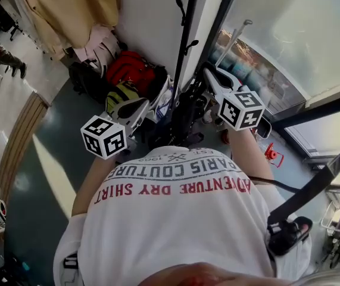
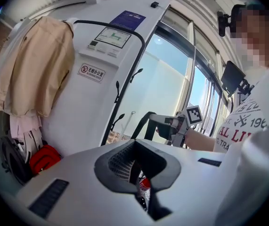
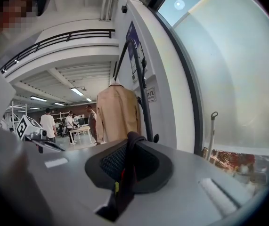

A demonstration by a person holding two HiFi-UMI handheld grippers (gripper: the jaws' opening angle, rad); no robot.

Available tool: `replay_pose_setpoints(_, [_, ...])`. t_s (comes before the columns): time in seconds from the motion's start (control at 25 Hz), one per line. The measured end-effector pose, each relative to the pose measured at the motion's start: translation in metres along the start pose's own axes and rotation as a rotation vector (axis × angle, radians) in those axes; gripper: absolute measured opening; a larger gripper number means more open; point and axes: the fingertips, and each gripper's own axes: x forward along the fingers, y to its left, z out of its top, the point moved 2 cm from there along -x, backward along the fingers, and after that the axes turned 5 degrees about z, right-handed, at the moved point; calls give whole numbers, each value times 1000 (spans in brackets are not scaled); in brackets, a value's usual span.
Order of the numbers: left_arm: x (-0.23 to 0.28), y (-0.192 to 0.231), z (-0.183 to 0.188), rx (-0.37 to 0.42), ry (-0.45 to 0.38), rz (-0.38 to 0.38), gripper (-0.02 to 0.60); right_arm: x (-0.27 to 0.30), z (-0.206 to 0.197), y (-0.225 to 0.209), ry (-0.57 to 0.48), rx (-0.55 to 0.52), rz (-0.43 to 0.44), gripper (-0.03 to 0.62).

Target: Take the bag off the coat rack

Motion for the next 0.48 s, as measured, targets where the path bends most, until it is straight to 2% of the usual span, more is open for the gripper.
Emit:
replay_pose_setpoints(0.24, [-12, -17, -23, -28, 37, -65, 3, -59, 7, 36, -59, 45, 13, 17])
replay_pose_setpoints(0.48, [-27, -51, -34, -25, 20, -96, 3, -120, 9, 77, -98, 46, 42, 17])
